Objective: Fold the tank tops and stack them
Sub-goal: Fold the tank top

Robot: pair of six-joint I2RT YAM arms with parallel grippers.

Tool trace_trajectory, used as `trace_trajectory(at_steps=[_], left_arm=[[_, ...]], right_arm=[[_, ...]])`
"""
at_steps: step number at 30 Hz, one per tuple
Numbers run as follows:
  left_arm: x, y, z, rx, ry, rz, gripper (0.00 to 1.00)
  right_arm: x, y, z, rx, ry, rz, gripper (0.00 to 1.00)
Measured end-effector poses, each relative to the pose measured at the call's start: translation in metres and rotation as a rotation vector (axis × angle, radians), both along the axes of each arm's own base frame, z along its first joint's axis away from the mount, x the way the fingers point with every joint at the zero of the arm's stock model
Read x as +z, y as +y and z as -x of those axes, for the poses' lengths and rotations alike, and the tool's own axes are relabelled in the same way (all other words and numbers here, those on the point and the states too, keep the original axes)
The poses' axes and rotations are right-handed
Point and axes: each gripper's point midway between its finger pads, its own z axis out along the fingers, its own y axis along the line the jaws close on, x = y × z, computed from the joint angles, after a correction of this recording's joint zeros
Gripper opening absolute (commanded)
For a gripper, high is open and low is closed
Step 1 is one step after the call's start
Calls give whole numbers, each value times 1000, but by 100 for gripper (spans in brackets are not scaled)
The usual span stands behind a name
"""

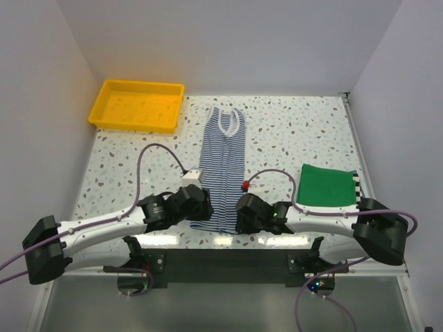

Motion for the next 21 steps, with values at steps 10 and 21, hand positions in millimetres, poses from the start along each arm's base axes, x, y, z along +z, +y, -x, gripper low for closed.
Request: trace_trajectory(at_steps=[10, 21], left_arm=[[-49, 51, 21, 104, 125, 20, 53], [-67, 54, 22, 144, 177, 45, 42]], right_arm=[[-1, 8, 2, 7, 12, -30, 39], [3, 10, 6, 5, 22, -60, 45]])
